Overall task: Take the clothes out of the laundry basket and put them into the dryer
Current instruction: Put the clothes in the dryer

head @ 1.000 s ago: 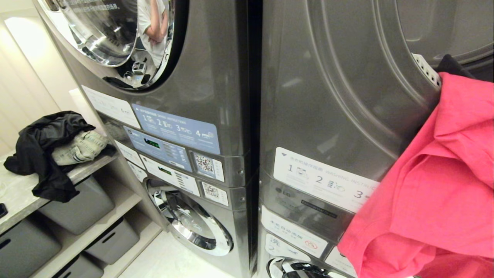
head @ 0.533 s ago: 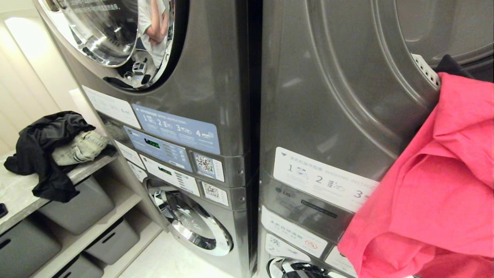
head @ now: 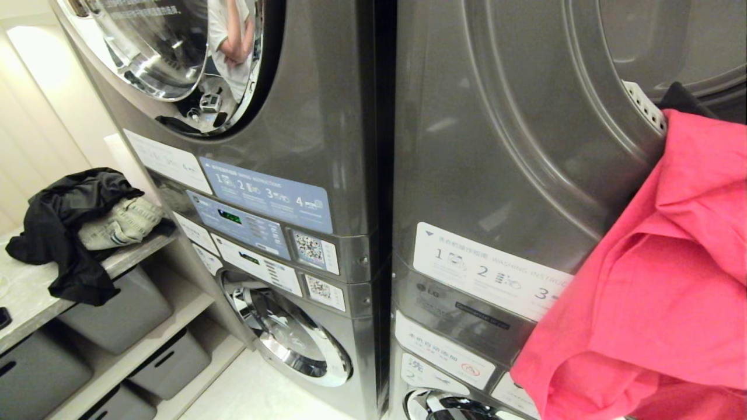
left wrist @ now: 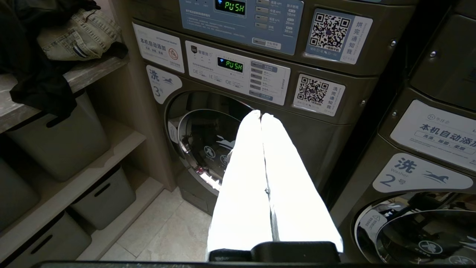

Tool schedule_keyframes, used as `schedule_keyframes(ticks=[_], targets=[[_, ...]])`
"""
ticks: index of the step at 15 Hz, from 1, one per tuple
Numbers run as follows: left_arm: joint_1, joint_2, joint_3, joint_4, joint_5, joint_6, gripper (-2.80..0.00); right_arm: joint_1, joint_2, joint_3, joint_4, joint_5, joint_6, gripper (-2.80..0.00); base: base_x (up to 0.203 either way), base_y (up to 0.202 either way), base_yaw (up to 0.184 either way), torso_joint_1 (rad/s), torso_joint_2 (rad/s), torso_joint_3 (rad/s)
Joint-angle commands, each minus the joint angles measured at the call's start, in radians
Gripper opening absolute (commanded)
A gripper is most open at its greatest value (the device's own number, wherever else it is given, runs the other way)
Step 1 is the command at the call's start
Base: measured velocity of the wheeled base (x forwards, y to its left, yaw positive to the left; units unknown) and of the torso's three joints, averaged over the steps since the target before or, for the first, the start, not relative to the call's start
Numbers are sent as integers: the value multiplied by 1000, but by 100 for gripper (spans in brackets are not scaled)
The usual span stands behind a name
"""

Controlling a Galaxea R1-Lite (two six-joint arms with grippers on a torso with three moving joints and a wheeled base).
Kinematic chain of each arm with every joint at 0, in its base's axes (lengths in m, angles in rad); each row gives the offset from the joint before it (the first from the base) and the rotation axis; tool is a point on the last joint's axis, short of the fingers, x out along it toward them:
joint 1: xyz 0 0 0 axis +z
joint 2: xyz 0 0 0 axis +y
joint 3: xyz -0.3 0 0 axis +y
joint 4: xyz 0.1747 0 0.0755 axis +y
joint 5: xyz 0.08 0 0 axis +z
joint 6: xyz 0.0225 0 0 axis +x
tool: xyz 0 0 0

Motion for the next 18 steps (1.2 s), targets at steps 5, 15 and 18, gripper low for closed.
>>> schedule_keyframes(ticks=[5,15,18], targets=[[0,-2,32,-1,-1,-1,-280,-62,53,36,6,8,58,0,0,0,0,0,0,0],[0,-2,32,-1,0,-1,-280,-70,176,139,-139,46,116,0,0,0,0,0,0,0],[0,-2,32,-1,-1,-1,-280,-97,225,156,-220,37,113,0,0,0,0,0,0,0]])
